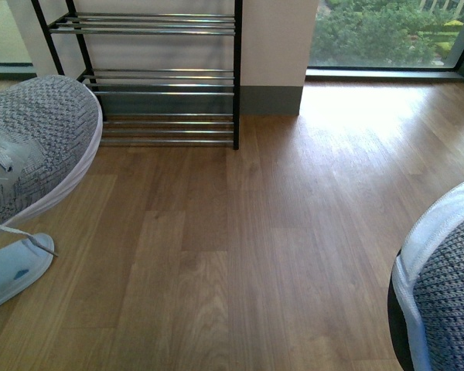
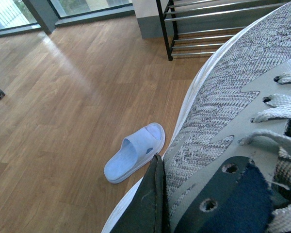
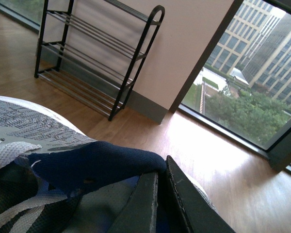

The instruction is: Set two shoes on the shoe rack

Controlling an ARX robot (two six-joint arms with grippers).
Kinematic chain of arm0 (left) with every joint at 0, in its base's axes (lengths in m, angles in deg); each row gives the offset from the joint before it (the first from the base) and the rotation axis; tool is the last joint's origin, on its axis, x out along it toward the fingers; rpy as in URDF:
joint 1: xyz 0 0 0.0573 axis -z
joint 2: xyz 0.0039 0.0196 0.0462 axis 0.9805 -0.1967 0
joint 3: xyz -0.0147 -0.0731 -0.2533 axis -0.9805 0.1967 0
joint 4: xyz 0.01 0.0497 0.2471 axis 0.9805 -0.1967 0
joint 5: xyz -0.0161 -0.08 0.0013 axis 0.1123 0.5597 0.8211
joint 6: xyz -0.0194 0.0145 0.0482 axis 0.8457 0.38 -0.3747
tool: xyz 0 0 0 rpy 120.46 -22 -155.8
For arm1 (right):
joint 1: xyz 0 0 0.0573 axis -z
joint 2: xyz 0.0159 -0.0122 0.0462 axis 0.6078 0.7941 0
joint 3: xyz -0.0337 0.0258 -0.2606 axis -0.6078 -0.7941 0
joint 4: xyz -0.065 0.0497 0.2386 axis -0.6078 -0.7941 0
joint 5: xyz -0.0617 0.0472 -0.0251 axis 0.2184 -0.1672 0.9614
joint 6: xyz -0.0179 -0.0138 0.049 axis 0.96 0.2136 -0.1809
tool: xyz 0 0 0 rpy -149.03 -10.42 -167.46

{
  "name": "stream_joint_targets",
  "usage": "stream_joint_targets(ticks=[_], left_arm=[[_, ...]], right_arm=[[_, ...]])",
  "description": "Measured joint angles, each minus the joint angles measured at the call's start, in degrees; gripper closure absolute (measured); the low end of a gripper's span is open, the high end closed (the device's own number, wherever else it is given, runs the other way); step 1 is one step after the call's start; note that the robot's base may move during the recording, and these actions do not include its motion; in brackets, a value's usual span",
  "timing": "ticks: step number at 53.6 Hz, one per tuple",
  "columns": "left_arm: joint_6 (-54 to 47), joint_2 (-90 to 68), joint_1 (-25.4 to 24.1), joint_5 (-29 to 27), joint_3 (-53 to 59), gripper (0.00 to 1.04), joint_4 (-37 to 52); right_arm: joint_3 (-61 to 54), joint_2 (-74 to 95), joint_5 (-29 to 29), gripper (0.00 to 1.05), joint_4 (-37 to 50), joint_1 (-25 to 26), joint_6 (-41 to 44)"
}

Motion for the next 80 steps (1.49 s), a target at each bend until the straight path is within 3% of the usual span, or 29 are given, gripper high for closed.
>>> stream_joint_targets(ticks=[80], left_arm=[[0.0, 0.0, -0.1, -0.1, 0.0, 1.03, 0.0]], right_arm=[[0.0, 0.0, 0.0, 1.03, 0.0, 0.0, 0.0]])
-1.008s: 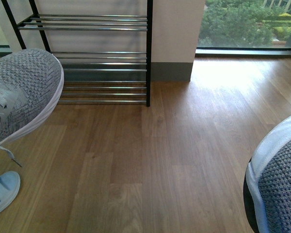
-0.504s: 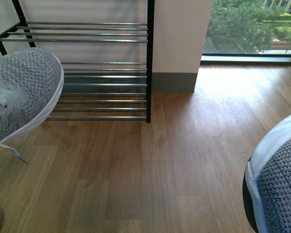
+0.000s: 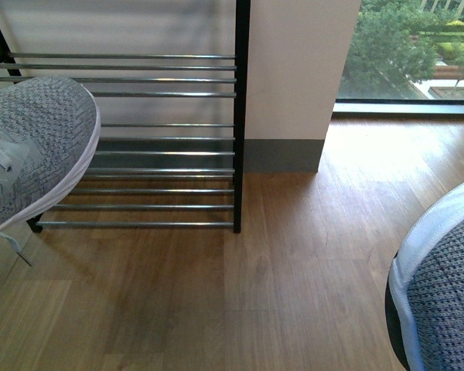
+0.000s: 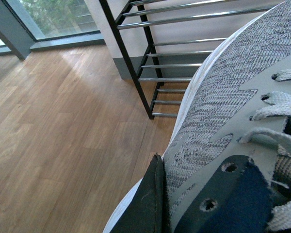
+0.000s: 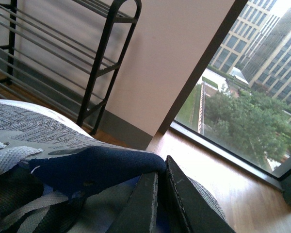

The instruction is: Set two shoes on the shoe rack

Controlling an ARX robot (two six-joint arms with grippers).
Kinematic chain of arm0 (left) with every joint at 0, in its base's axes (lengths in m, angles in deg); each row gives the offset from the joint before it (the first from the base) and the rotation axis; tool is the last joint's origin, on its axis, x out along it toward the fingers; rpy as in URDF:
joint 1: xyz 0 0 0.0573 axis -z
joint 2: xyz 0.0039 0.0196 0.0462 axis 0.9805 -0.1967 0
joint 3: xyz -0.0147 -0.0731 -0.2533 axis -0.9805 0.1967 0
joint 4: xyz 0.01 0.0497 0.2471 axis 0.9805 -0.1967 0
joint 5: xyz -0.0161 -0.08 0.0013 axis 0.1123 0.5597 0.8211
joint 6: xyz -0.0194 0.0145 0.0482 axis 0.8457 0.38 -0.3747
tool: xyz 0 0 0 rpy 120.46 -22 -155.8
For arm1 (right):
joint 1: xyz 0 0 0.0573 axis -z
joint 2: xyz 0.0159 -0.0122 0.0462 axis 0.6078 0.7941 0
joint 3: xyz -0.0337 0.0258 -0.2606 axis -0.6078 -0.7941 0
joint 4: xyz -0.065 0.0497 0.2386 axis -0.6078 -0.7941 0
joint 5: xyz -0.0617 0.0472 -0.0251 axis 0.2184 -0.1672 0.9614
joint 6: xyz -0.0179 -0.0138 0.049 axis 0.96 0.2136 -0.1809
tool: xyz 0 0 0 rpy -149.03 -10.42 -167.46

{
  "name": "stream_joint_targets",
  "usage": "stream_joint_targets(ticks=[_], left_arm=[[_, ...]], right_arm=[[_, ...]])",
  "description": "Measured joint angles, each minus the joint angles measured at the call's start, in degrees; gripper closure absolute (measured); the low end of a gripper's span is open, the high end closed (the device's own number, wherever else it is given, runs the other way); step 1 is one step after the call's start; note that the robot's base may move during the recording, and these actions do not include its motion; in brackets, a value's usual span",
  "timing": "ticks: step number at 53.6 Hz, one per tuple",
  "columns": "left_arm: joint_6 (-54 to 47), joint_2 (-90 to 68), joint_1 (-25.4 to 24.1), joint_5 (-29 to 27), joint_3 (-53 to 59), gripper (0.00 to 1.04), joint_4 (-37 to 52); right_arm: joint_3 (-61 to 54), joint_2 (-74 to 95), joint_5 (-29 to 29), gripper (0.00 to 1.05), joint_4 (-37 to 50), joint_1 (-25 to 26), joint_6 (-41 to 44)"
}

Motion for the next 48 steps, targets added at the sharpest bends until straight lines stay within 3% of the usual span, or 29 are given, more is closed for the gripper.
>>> stream_joint_targets(ticks=[48], left_arm=[[0.0, 0.0, -0.2, -0.4, 0.0, 1.03, 0.0]], right_arm=[[0.0, 0.0, -0.3, 1.03, 0.0, 0.0, -0.2]])
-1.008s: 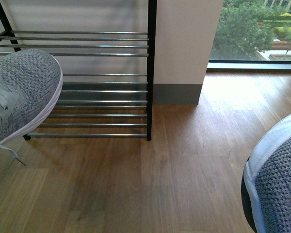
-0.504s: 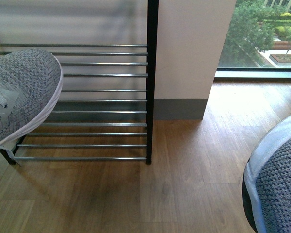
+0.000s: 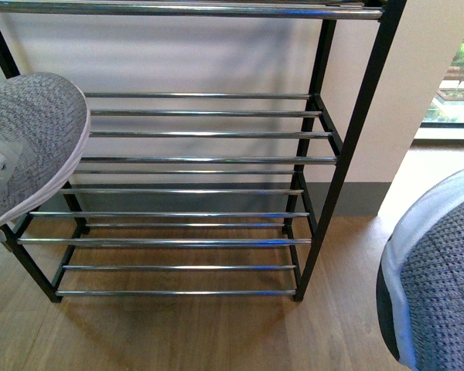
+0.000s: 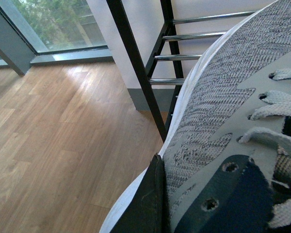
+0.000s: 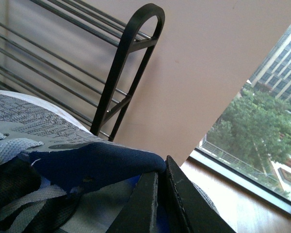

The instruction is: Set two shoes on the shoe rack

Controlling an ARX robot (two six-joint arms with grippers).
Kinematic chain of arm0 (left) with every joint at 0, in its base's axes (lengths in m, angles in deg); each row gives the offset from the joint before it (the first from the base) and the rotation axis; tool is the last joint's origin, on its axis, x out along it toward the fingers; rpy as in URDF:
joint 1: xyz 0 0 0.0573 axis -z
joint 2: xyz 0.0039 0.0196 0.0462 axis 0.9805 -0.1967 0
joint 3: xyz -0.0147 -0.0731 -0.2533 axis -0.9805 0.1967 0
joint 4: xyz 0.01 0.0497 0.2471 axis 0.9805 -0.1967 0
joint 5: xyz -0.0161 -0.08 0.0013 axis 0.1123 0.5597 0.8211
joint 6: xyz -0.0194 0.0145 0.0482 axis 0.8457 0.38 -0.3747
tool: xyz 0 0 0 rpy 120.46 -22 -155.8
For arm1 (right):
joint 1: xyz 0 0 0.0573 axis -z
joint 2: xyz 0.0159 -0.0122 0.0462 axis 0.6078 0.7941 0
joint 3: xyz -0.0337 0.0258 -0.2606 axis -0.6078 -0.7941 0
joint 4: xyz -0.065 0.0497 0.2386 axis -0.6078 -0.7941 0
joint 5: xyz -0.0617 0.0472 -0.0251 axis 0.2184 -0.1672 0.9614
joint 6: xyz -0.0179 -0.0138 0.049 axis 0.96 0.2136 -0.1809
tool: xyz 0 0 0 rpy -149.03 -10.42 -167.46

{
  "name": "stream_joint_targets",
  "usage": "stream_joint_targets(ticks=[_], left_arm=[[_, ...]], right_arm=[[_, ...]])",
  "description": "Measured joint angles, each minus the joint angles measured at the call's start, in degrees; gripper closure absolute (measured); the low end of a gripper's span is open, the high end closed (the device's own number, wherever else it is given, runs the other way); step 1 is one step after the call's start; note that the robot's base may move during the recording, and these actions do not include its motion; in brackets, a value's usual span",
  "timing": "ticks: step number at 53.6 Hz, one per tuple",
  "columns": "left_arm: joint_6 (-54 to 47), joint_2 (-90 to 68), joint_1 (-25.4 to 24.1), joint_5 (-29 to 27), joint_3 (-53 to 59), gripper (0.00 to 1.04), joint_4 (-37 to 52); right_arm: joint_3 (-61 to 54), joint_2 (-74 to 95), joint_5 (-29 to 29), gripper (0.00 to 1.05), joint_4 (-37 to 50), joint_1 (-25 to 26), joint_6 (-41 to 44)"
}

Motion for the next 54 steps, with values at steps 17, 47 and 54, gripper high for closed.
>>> stream_joint_targets(ticks=[17, 47, 54], left_arm=[[0.0, 0.0, 0.0, 0.5, 0.0, 1.03, 0.0], [0.0, 0.0, 0.0, -0.2, 0.0, 1.03, 0.0], [0.0, 0.0, 0.0, 0.4, 0.0, 1.03, 0.0]], right_arm=[[0.0, 0.0, 0.3, 1.03, 0.0, 0.0, 0.0], [-0.1, -0.2, -0.3, 1.03, 0.0, 0.0, -0.2], [-0.1, -0.1, -0.2, 1.03, 0.0, 0.0, -0.2]])
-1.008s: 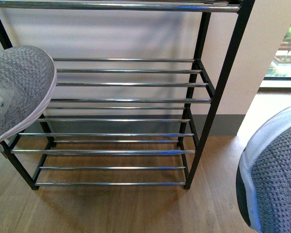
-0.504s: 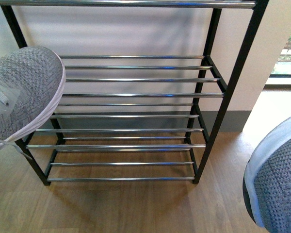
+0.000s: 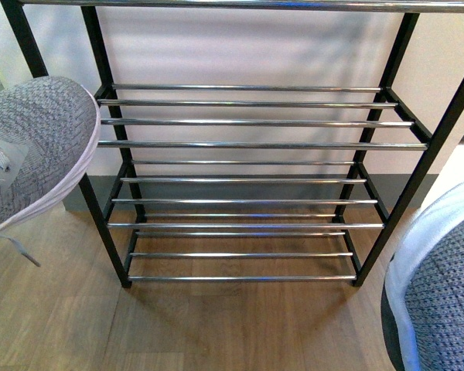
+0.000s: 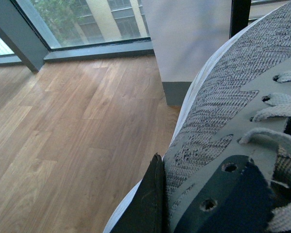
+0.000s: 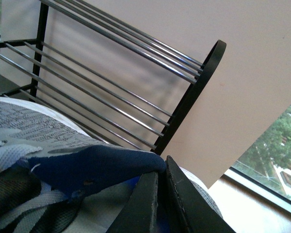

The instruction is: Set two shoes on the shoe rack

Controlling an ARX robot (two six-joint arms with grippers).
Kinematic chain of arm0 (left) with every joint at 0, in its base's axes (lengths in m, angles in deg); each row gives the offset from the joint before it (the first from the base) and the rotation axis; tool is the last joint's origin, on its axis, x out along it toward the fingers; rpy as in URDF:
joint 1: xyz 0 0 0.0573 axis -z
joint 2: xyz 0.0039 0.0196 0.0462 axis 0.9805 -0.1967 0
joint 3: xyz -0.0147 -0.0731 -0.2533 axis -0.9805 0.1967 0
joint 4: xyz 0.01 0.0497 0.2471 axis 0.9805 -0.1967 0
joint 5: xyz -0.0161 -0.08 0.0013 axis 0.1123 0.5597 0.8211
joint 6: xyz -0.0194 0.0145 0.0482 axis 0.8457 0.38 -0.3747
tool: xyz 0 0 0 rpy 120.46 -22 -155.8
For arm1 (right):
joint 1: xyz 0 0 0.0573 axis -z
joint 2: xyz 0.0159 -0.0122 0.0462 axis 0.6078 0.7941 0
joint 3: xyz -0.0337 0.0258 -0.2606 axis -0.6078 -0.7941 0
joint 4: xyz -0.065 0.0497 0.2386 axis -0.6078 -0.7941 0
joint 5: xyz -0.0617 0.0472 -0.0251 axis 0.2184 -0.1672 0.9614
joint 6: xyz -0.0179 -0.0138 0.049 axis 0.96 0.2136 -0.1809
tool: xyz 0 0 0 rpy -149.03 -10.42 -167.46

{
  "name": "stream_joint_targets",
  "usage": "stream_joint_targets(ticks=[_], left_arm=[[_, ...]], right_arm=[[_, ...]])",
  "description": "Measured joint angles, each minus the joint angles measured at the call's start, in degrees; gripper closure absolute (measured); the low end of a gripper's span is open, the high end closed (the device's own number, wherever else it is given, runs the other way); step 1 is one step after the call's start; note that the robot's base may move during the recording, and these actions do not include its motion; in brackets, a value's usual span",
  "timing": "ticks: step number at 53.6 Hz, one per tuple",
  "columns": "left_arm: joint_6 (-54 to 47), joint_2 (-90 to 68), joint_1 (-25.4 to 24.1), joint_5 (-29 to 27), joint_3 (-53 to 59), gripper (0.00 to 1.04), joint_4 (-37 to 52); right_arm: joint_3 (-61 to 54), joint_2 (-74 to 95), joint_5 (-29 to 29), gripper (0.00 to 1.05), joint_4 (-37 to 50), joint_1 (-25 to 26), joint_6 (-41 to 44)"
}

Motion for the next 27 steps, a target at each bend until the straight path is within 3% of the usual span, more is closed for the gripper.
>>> stream_joint_targets(ticks=[27], left_arm=[[0.0, 0.0, 0.0, 0.0, 0.0, 1.03, 0.0]], right_arm=[[-0.1, 0.1, 0.4, 1.03, 0.0, 0.0, 0.0]])
